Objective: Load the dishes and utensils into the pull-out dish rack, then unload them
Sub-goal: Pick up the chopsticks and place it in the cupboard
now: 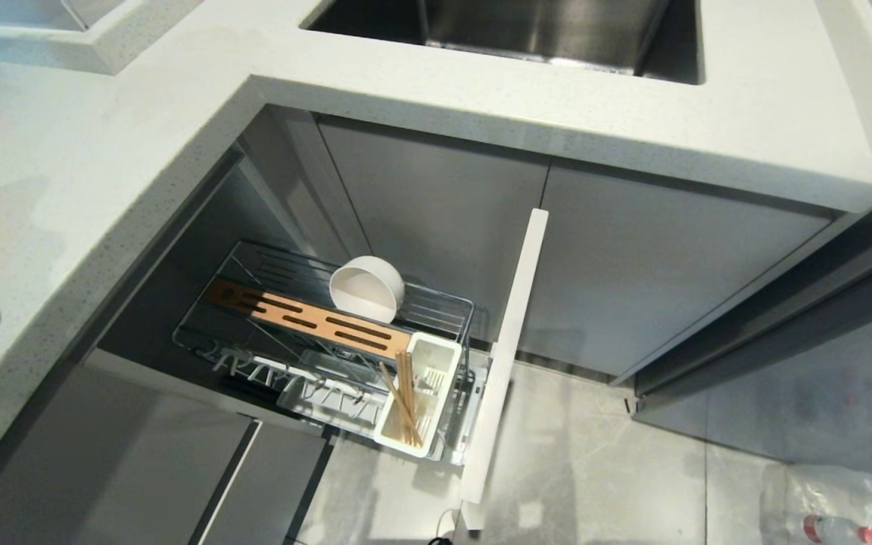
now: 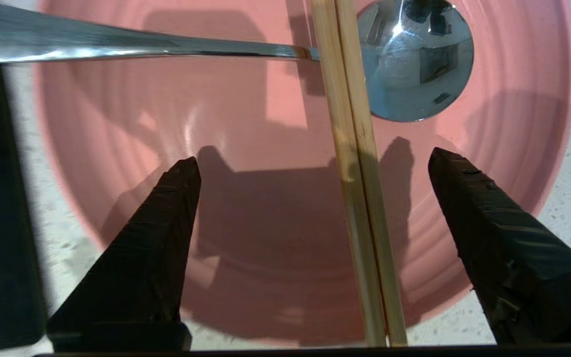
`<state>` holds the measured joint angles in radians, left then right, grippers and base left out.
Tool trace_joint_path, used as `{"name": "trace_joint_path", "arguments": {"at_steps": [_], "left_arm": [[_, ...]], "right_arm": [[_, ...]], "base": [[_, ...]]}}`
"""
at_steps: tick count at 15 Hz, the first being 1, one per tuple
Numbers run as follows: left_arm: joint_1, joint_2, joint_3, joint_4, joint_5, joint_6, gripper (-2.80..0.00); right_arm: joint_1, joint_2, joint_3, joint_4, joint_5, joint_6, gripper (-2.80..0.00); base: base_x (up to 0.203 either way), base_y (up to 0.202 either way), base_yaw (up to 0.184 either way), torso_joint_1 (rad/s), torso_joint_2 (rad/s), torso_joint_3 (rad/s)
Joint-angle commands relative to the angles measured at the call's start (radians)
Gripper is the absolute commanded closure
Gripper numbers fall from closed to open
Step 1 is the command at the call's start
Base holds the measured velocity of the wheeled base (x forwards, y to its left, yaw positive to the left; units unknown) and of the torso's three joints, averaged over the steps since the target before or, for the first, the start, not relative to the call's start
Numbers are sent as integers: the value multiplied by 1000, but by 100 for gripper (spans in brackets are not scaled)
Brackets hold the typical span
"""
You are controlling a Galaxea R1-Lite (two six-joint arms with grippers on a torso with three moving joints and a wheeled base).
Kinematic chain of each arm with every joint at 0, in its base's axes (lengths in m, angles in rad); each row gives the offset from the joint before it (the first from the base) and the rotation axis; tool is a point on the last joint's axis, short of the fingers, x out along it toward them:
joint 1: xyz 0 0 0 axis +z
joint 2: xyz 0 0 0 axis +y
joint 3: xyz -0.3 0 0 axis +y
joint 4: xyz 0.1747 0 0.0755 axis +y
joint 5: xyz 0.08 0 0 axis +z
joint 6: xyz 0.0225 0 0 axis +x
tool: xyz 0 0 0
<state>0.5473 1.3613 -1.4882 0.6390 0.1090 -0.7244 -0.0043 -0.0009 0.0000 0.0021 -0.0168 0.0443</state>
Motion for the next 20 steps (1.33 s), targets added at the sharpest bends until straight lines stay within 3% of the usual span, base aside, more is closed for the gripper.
{"name": "trace_joint_path", "arguments": {"at_steps": [1, 16, 17, 20], "left_arm": [[4, 12, 23, -13, -6, -7, -280], [0, 16, 71, -35, -23, 0, -280], [0, 16, 69, -35, -23, 0, 0], [0, 13, 71, -33, -23, 0, 0]], "right_arm": [[0, 1, 2, -1, 0, 0, 0], [0, 1, 2, 0, 0, 0, 0], [1, 1, 2, 0, 0, 0, 0], [0, 1, 2, 1, 0, 0, 0]], "base": [[0, 0, 0, 0, 0, 0], [0, 0, 0, 0, 0, 0], [0, 0, 0, 0, 0, 0], [0, 0, 0, 0, 0, 0]]}}
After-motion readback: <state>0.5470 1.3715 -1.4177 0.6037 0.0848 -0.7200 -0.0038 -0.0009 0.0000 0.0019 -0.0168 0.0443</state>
